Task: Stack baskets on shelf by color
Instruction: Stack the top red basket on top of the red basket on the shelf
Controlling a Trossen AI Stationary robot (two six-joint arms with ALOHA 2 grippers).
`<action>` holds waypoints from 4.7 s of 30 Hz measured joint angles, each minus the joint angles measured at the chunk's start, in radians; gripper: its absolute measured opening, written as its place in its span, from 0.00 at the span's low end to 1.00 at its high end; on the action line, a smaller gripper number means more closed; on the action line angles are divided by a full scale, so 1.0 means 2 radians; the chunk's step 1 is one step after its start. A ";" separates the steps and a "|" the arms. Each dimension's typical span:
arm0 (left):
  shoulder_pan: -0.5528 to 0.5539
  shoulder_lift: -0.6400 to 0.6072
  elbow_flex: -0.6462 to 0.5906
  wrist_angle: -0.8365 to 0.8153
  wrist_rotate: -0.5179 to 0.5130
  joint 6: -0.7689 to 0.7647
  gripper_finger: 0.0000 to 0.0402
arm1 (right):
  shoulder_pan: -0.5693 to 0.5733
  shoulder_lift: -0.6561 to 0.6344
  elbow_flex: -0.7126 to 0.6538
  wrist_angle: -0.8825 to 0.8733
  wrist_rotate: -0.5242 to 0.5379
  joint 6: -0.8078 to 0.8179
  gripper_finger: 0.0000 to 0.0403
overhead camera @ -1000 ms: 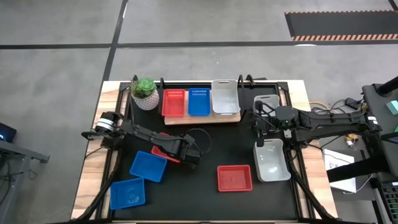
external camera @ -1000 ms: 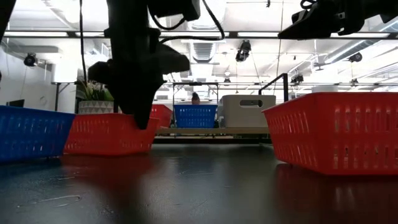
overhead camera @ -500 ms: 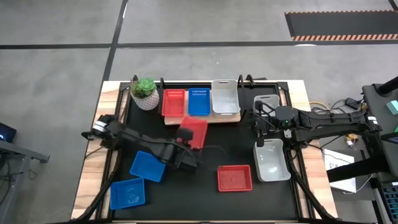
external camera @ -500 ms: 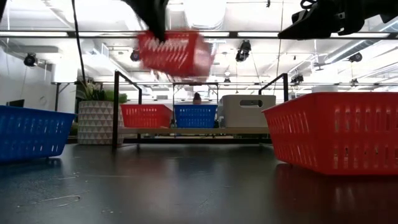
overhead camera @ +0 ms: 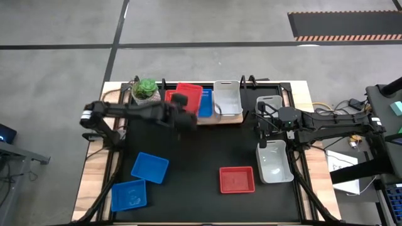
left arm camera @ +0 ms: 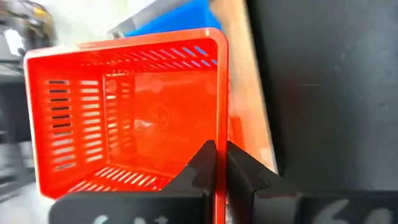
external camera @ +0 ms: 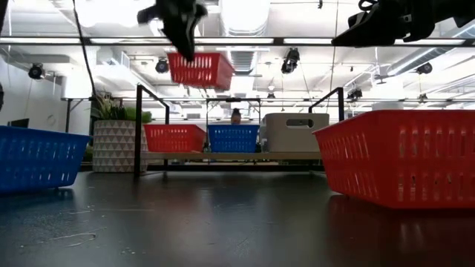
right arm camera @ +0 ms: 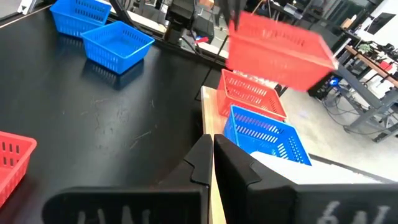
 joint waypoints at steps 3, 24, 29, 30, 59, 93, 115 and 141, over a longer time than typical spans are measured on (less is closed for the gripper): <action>0.043 -0.028 -0.054 0.049 0.038 0.020 0.00 | 0.000 0.000 0.000 0.000 0.000 0.001 0.02; 0.125 -0.052 -0.178 0.118 0.068 0.057 0.00 | 0.000 0.000 0.000 -0.001 0.000 0.005 0.02; 0.126 -0.047 -0.178 0.125 0.078 0.058 0.00 | 0.000 0.000 0.000 -0.001 0.000 0.005 0.02; 0.126 -0.047 -0.179 0.125 0.078 0.058 0.00 | 0.000 0.000 0.000 -0.001 0.000 0.005 0.02; 0.125 -0.044 -0.178 0.140 0.111 0.004 0.18 | 0.000 0.000 0.000 -0.011 0.000 0.005 0.02; 0.135 -0.038 -0.235 0.288 0.131 -0.059 0.09 | 0.000 0.000 0.000 -0.010 0.000 0.009 0.02; 0.135 -0.038 -0.231 0.300 0.131 -0.097 0.09 | 0.000 0.000 0.000 -0.010 0.000 0.013 0.02; 0.143 -0.007 -0.234 0.303 0.138 -0.085 0.09 | 0.000 0.000 0.000 -0.012 0.000 0.013 0.02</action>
